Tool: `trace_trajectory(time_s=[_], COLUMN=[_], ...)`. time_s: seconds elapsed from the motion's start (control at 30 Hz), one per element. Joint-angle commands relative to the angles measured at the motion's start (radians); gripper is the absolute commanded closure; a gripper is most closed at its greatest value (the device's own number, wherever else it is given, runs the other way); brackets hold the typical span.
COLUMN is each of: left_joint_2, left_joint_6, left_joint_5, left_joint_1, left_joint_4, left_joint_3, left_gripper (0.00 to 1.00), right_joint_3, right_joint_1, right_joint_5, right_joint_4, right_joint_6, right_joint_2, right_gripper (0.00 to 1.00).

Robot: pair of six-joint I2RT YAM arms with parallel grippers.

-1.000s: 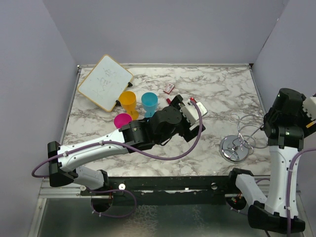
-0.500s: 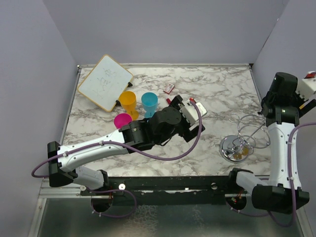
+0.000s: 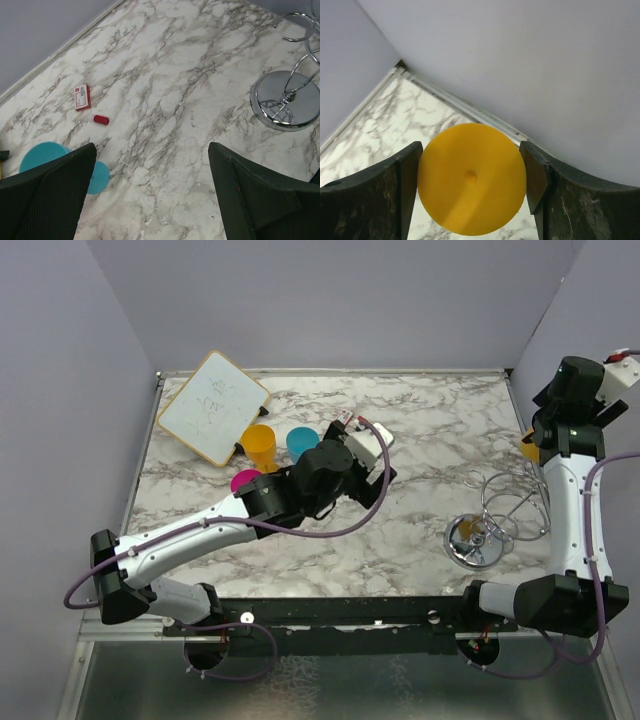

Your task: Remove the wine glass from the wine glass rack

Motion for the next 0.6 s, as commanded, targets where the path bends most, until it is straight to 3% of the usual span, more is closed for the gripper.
trace_trajectory(time_s=[0.0,0.27,0.57], left_joint_2=[-0.028,-0.032,0.000], left_joint_6=[-0.115,-0.228,-0.364], left_joint_5=[0.103,0.248,0.454], left_joint_1=[0.097,0.274,0.415], left_joint_4=[0.016,0.015,0.053], left_joint_3=[-0.016,-0.032,-0.025], left_gripper=[0.04,0.04,0.04], right_joint_3=[0.061,0.146,0.132], right_joint_1=[-0.002,0.002,0.037], right_joint_5=[-0.210,-0.561,-0.918], right_joint_4=[0.047,0.014,0.042], right_joint_6=[0.073,0.214,0.371], right_joint_2=[0.039,0.121,0.167], right_gripper=[0.45,0.46,0.47])
